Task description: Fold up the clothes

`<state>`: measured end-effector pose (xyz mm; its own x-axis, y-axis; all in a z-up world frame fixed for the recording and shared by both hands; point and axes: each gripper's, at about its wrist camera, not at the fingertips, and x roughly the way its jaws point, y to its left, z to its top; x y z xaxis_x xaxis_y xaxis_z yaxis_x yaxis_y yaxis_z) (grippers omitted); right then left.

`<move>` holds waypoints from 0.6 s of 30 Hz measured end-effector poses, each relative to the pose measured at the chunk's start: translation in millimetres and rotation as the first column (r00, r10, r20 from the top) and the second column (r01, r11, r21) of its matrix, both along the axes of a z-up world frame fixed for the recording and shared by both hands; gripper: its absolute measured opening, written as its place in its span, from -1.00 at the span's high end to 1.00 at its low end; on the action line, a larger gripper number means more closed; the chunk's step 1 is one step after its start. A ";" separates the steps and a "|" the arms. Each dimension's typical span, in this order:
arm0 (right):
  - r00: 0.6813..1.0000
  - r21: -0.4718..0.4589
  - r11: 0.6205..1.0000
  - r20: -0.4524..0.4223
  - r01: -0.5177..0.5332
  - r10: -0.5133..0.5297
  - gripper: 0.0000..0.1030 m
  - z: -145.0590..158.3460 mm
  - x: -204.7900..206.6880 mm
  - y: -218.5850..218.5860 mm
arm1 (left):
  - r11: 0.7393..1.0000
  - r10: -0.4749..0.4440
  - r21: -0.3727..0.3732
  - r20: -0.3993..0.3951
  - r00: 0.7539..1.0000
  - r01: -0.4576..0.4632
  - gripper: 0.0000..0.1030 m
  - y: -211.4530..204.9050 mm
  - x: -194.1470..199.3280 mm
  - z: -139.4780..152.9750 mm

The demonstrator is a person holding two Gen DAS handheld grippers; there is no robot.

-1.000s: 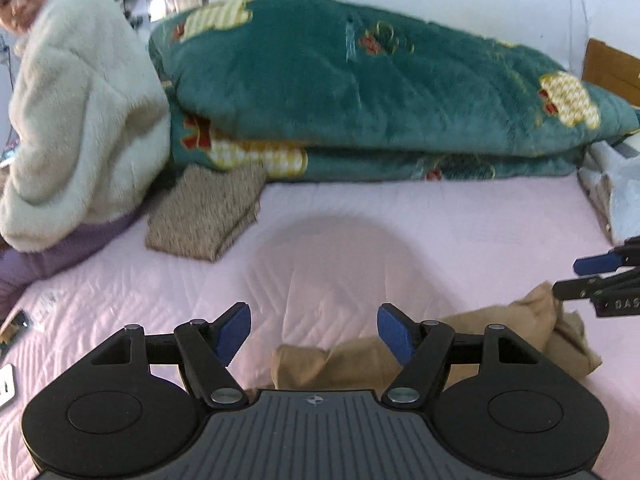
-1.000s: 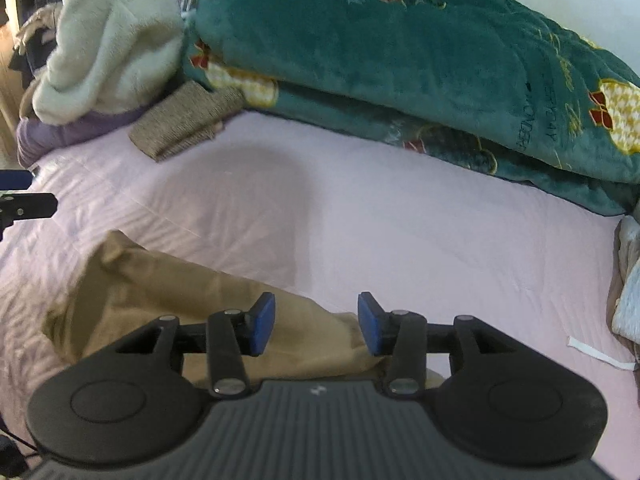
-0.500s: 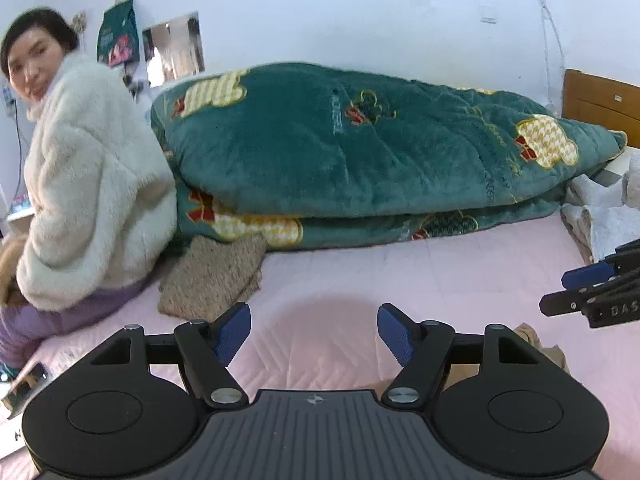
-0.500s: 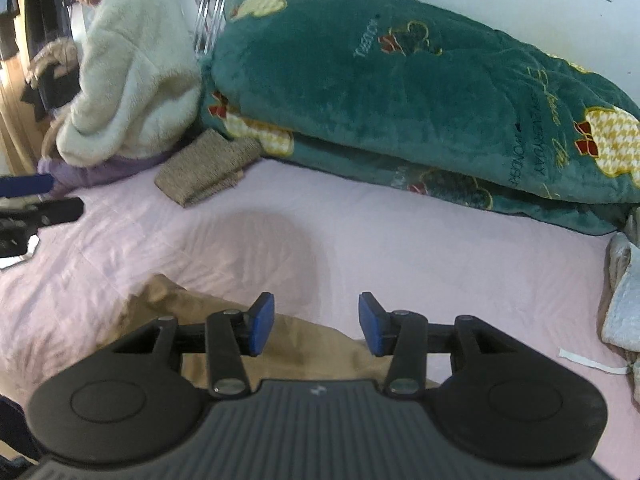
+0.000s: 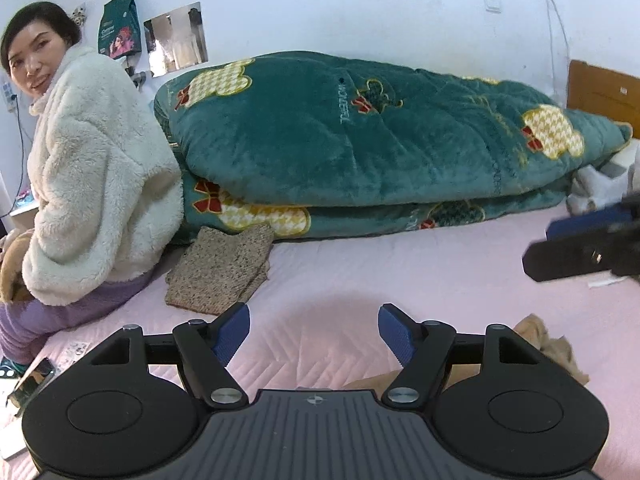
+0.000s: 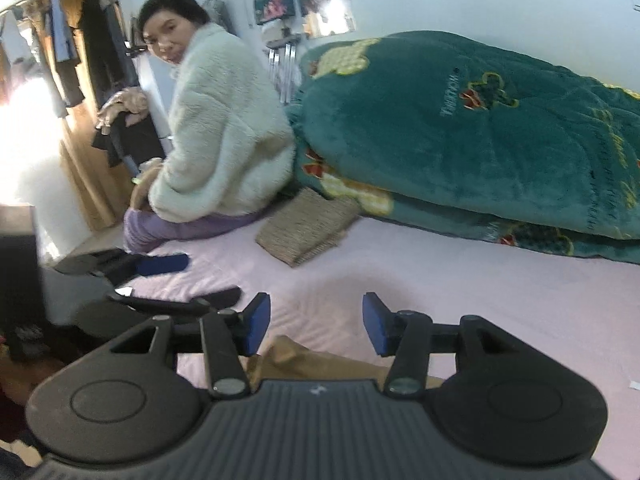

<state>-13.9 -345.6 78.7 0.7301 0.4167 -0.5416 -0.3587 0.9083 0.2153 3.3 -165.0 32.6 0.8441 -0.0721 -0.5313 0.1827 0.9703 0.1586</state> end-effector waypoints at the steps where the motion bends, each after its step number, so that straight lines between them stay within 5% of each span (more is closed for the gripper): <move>1: 1.000 -0.012 1.000 0.005 -0.019 0.019 -0.04 0.0 0.1 4.3 | 1.000 -0.003 0.004 -0.005 1.000 0.003 -0.41 -0.3 1.9 -1.9; 5: 0.995 -0.036 0.998 -0.088 0.043 -0.046 -0.08 -21.7 9.5 -10.8 | 1.000 0.019 -0.002 -0.060 0.998 -0.020 -0.41 4.8 5.2 -6.7; 9: 0.952 -0.123 0.972 -0.210 0.202 -0.224 -0.08 -57.9 10.7 -67.3 | 0.998 0.066 0.013 -0.183 0.981 -0.065 -0.41 34.5 -12.3 -8.4; 14: 0.899 -0.267 0.924 -0.271 0.274 -0.345 -0.08 -94.6 -1.4 -116.9 | 0.993 0.105 0.079 -0.328 0.939 -0.083 -0.42 72.4 -43.7 1.2; 18: 0.870 -0.296 0.907 -0.306 0.300 -0.387 -0.09 -122.8 2.4 -130.1 | 0.997 0.067 0.058 -0.357 0.932 -0.049 -0.42 53.4 -27.3 -24.8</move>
